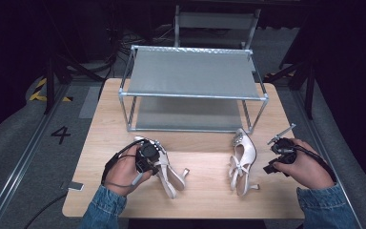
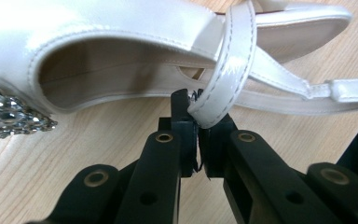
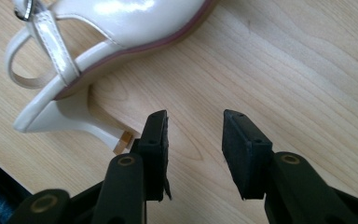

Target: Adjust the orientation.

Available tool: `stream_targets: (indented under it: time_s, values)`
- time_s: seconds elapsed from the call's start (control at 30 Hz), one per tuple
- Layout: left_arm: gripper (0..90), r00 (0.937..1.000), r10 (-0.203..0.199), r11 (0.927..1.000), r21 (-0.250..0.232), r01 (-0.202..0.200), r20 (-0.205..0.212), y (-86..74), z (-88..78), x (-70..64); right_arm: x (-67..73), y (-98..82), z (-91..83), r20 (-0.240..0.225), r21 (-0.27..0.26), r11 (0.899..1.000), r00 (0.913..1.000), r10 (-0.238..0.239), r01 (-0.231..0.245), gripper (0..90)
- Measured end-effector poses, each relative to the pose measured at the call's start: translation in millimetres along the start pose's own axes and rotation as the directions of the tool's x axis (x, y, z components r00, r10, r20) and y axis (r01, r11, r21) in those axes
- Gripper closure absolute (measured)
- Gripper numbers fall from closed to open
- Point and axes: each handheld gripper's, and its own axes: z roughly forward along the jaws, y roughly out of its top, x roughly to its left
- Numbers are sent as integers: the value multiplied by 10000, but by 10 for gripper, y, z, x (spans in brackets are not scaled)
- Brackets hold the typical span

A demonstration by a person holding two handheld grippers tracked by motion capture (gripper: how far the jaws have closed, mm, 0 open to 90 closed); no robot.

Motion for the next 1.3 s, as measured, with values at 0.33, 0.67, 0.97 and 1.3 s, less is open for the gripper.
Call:
stream_targets:
  time_s: [0.33, 0.67, 0.97, 1.3]
  values:
    - [876, 10000, -71, 10000, -6, 71, -28, 18, -51, -33, -15, -55, -55, 95, -118, 9998, 9998, 159, -158, 617]
    - [878, 9990, -249, 9995, -189, 242, -366, 54, -227, -52, -39, -137, -76, 121, -145, 9994, 9994, 316, -314, 616]
    - [879, 9963, -101, 9982, -598, 49, -859, 116, -325, -63, -70, -221, -74, 162, -84, 9981, 9980, 606, -605, 618]
    - [880, 9988, -267, 9925, -1204, 216, -415, 246, -261, -50, -81, -320, -80, 169, -95, 9966, 9964, 825, -824, 617]
